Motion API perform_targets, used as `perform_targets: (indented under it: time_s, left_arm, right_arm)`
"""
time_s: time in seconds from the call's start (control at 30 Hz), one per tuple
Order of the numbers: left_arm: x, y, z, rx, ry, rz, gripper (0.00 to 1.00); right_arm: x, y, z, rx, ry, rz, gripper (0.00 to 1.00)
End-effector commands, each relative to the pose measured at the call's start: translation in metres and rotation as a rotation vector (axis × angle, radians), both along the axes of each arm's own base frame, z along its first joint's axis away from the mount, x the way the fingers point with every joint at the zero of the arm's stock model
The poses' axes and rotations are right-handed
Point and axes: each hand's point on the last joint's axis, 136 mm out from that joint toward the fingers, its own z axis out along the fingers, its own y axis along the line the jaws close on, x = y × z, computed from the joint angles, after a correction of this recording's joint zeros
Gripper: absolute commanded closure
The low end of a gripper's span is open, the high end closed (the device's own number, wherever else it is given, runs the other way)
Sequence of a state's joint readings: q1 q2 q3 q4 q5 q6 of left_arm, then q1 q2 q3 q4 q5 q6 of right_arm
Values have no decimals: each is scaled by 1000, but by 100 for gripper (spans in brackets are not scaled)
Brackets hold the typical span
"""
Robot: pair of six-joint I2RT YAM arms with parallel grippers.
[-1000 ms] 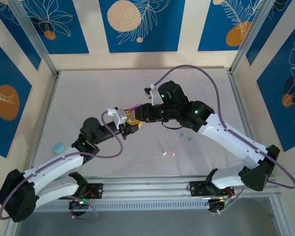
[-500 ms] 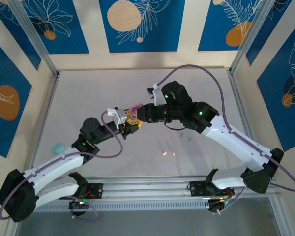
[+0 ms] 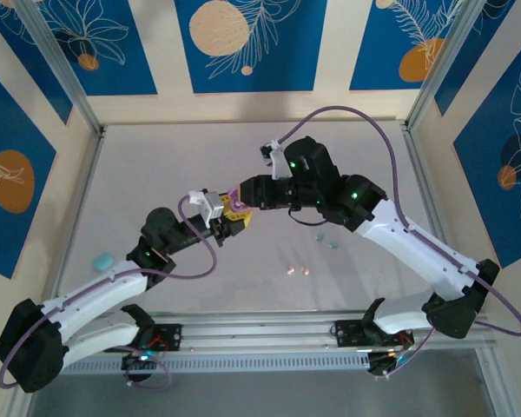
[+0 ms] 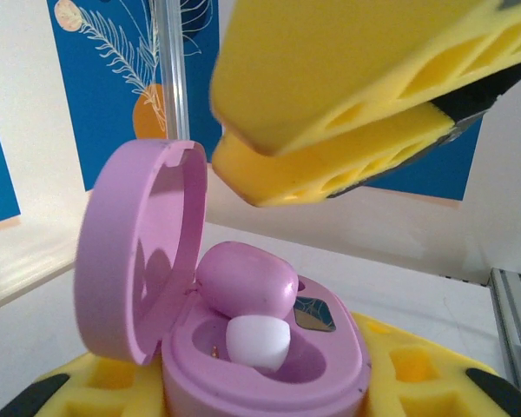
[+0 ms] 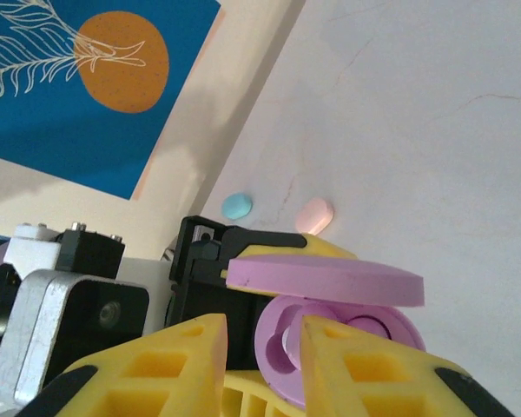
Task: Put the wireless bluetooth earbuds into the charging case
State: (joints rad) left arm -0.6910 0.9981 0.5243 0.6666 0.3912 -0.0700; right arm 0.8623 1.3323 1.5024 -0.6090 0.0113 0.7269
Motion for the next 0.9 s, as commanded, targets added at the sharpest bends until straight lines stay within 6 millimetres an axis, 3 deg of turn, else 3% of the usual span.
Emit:
perform_targets:
  time_s: [0.0, 0.23, 0.53, 0.7, 0.87]
  left_arm:
    - [-6, 0, 22, -50, -55, -20, 67]
    - [-6, 0, 23, -53, -52, -22, 67]
    - [-5, 0, 23, -53, -52, -20, 67]
    - [-6, 1, 21, -47, -54, -16, 67]
    - [-7, 2, 18, -40, -53, -18, 67]
  right_arm:
    - [2, 0, -5, -50, -5, -8, 71]
    - [4, 2, -17, -98, 20, -3, 73]
    - [-4, 11, -18, -79, 33, 59, 74]
    - [-10, 8, 3, -18, -14, 73, 73]
    - [-16, -10, 26, 44, -99, 48, 71]
